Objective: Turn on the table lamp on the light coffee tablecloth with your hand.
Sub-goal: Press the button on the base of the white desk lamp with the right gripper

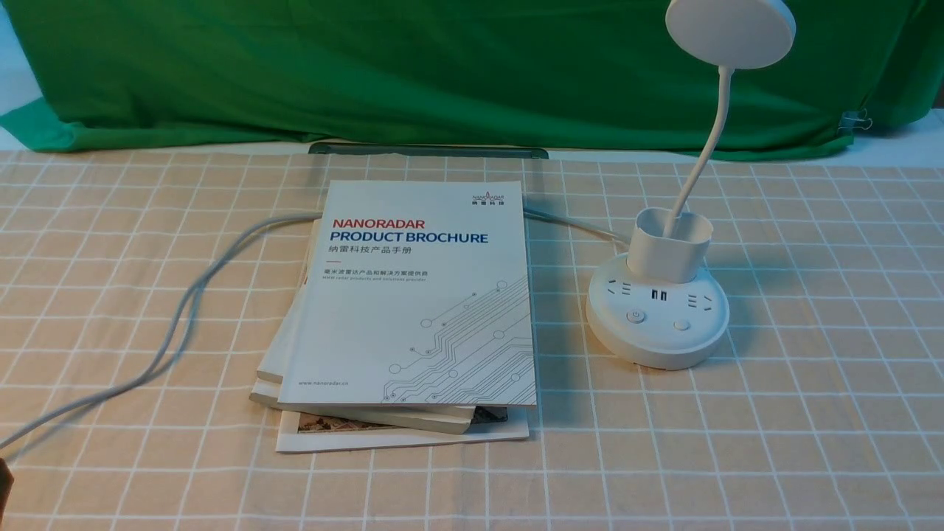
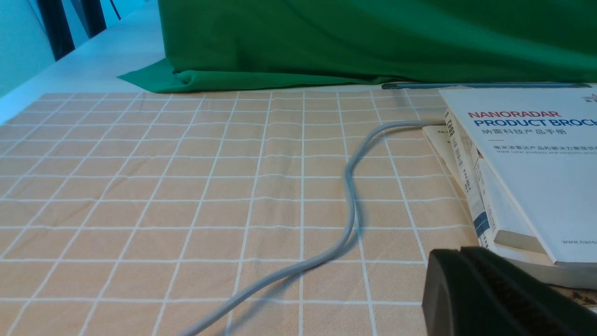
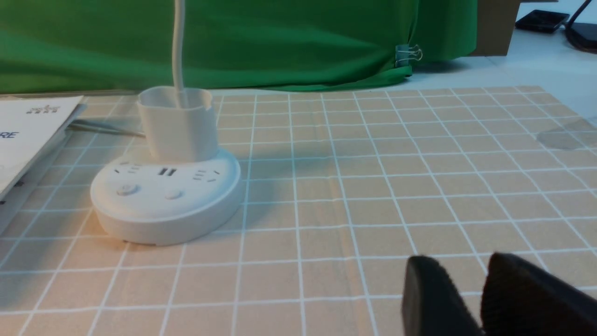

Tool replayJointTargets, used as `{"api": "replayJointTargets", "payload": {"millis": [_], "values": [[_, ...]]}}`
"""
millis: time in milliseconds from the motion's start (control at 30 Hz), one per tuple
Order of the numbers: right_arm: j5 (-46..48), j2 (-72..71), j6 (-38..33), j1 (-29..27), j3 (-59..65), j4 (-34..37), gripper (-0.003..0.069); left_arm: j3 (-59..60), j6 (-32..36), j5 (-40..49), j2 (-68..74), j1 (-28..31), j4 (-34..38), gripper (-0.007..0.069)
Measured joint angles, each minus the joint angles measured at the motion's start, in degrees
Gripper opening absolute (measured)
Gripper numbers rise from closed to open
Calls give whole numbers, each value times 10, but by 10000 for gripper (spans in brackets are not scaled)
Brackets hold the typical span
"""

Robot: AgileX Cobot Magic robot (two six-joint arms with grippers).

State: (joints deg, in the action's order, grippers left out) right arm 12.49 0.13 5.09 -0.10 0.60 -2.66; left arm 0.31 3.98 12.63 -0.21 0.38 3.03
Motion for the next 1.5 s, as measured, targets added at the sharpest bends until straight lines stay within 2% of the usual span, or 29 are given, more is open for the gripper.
{"api": "replayJointTargets", "payload": {"millis": [533,600,633,667,700,767,833,1000,1133,1200,1300,1333,1367,1400,1433,1467,1500], "values": [[-4,0,10,0,0,4,238,0,0,0,0,0,0,21],[-29,0,105,0,0,64,241,0,0,0,0,0,0,21],[-29,0,105,0,0,64,241,0,0,0,0,0,0,21],[-47,0,211,0,0,133,241,0,0,0,0,0,0,21],[-56,0,281,0,0,172,241,0,0,0,0,0,0,21],[-64,0,388,0,0,208,241,0,0,0,0,0,0,21],[-65,0,417,0,0,197,241,0,0,0,0,0,0,21],[-79,0,414,0,0,143,241,0,0,0,0,0,0,21],[-106,0,330,0,0,138,241,0,0,0,0,0,0,21],[-89,2,230,2,-15,137,225,0,0,0,0,0,0,21],[-32,36,107,11,-97,135,107,0,0,0,0,0,0,21],[-32,40,107,11,-105,135,98,0,0,0,0,0,0,21],[6,85,21,15,-166,135,44,0,0,0,0,0,0,21],[31,116,-28,17,-207,135,32,0,0,0,0,0,0,21],[37,116,-37,17,-216,135,32,0,0,0,0,0,0,21],[80,169,-103,18,-277,135,28,0,0,0,0,0,0,21],[108,197,-136,18,-321,135,27,0,0,0,0,0,0,21]]}}
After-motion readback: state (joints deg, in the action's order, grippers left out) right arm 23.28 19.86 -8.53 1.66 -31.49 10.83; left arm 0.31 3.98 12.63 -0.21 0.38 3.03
